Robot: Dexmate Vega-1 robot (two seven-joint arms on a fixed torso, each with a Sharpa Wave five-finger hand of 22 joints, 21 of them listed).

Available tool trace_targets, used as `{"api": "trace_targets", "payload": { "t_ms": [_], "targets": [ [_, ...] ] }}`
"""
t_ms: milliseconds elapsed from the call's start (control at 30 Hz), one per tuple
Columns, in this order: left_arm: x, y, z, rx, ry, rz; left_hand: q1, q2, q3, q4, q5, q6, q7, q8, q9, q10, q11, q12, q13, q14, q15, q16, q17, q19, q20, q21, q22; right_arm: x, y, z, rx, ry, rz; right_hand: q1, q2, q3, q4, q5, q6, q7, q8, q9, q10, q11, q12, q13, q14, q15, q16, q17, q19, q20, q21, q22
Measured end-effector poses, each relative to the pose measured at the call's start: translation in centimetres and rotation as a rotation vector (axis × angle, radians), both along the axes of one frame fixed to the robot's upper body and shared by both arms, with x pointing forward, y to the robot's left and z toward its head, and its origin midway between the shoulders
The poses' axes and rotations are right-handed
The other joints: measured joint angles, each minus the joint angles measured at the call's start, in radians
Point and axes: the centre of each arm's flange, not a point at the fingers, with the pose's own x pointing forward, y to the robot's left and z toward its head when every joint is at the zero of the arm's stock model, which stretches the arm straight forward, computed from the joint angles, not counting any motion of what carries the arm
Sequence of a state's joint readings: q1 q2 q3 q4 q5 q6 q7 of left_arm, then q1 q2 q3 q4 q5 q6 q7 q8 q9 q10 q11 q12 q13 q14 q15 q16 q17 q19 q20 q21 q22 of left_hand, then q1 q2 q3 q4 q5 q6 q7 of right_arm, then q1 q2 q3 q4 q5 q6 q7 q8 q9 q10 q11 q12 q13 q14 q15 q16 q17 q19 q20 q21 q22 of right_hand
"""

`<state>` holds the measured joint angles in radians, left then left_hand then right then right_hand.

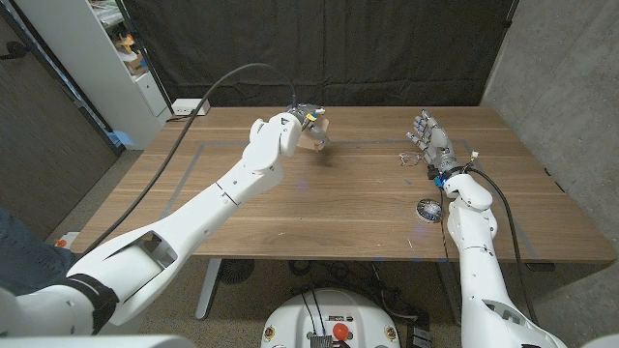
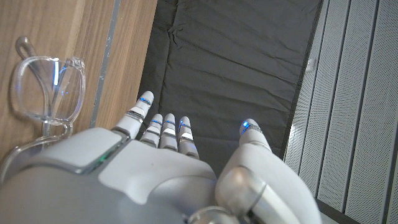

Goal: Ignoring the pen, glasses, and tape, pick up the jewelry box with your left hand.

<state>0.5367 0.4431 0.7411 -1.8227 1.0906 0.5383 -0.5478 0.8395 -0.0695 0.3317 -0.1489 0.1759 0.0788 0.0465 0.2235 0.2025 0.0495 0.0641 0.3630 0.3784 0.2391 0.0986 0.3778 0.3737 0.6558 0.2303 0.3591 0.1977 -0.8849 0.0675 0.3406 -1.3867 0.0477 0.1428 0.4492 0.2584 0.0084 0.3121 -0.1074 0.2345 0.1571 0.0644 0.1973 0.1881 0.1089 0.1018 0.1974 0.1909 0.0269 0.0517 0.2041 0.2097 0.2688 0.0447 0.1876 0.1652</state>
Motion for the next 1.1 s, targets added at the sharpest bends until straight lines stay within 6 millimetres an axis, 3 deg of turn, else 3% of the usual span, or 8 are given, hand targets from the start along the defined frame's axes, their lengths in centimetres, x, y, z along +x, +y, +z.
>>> {"api": "trace_targets", "payload": {
  "t_ms": [1100],
  "targets": [
    [-2.1,0.6,3.5,-0.009,-0.104,0.012,0.0,0.0,0.0,0.0,0.0,0.003,0.003,0.0,0.0,0.0,0.0,0.0,0.009,0.007,0.0,-0.011,0.006,-0.009,0.002,-0.004,0.0,0.2,0.4,0.4,-0.003,0.004,-0.013,0.0,0.0,-0.004,-0.004,0.0,0.0,0.0,0.0,0.0,0.0,0.0,0.0,0.0,0.005,0.005,0.0,0.0,0.007,-0.007,0.0,0.0]
  ]
}}
